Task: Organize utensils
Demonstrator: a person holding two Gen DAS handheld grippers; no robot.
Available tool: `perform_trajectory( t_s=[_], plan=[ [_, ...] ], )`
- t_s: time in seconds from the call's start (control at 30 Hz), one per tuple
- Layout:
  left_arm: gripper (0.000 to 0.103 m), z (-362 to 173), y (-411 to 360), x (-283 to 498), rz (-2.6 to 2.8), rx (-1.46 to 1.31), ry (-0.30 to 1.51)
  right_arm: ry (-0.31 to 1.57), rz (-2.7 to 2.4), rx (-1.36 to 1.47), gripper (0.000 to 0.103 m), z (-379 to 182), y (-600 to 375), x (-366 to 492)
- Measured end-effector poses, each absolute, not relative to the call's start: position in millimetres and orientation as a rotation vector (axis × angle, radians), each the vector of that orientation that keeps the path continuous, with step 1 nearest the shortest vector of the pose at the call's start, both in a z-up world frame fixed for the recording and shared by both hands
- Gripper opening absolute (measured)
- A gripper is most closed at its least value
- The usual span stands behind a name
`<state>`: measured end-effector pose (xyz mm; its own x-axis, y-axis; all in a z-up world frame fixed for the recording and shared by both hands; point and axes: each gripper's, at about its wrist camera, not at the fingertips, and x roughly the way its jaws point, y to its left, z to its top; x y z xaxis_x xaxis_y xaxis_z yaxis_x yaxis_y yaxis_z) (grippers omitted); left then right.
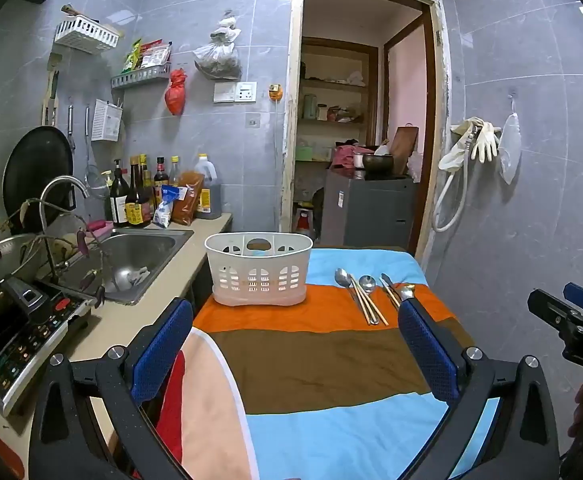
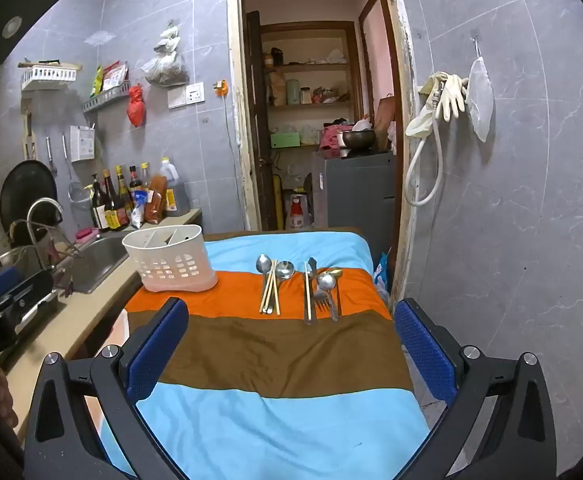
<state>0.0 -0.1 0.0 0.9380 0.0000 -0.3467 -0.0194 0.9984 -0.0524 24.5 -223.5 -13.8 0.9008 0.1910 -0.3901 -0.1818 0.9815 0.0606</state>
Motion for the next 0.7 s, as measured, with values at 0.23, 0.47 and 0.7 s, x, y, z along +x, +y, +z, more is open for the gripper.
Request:
perform_trajectory(
  t_s=[0.23,0.47,0.7],
  plan=[
    [0.101,-0.1,-0.2,0.1,0.007,-0.061,0.357,0.403,0.193,0.022,0.103,-13.7,-222.6,25.4],
    [0.101,-2.1,0.9,0.9,0.008,-0.059,0.359,0.404,0.194,0.021,0.103,-15.0,-222.1,26.2],
    [0.101,-2.0,1.6,1.3,0.009,-0.064,0.360,0.405,0.195,0.021,0.103,-15.8,-221.6,27.3]
  ],
)
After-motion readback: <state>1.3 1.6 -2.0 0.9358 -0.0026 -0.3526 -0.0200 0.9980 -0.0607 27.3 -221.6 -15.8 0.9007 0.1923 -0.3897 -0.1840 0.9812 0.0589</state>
